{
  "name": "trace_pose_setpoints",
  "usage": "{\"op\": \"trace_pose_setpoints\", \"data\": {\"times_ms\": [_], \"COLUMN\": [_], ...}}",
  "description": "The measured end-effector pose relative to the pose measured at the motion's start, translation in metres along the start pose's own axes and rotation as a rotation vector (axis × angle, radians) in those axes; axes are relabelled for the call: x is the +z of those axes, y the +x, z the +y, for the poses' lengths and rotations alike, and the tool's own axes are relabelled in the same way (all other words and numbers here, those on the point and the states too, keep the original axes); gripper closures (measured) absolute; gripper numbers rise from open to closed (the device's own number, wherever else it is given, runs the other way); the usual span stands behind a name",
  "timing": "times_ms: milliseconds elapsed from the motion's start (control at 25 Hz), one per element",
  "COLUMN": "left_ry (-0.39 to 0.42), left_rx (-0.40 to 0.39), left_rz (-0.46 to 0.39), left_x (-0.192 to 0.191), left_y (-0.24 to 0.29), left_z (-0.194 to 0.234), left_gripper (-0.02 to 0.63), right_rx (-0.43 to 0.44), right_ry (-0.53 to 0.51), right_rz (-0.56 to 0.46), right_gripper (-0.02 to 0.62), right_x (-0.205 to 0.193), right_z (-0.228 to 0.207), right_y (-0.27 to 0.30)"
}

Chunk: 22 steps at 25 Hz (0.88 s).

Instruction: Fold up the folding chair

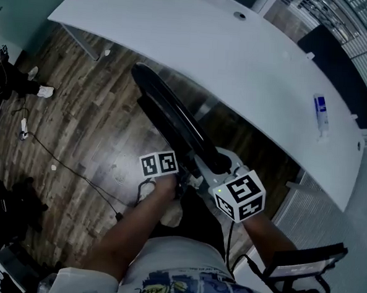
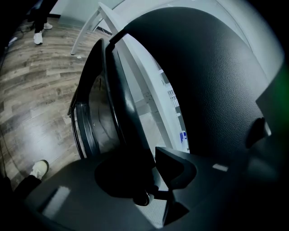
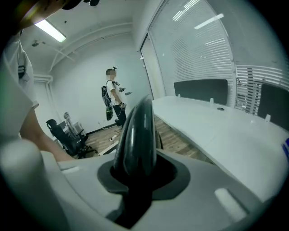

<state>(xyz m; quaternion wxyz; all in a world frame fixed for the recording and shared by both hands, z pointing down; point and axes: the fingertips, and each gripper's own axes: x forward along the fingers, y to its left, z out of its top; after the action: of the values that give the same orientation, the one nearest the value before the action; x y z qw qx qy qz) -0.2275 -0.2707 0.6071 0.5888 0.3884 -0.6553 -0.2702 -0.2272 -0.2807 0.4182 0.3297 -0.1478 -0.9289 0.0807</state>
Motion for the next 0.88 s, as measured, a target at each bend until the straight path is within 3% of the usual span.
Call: {"op": "trace_pose_setpoints", "data": {"times_ms": [360, 640, 880], "left_ry": [-0.079, -0.08, -0.069], "left_rx": [-0.008, 0.017, 0.027], "left_rz": [-0.077, -0.089, -0.067], "left_x": [-0.007, -0.01, -0.012], "left_y": [0.019, 0.076, 0.102], "left_z": [-0.001, -0.025, -0.033], "left_gripper": [0.451, 0.459, 0.463], "right_rx": [0.094, 0.16, 0.2], "right_ry": [-0.09, -0.084, -0.083], "right_rz": [0.044, 0.025, 0.013], "right_gripper": [0.515, 0.515, 0.515], "right_x": [-0.01, -0.023, -0.031], "right_z": [-0.014, -0.082, -0.115], "right_y": [0.0, -0.021, -0.029]}}
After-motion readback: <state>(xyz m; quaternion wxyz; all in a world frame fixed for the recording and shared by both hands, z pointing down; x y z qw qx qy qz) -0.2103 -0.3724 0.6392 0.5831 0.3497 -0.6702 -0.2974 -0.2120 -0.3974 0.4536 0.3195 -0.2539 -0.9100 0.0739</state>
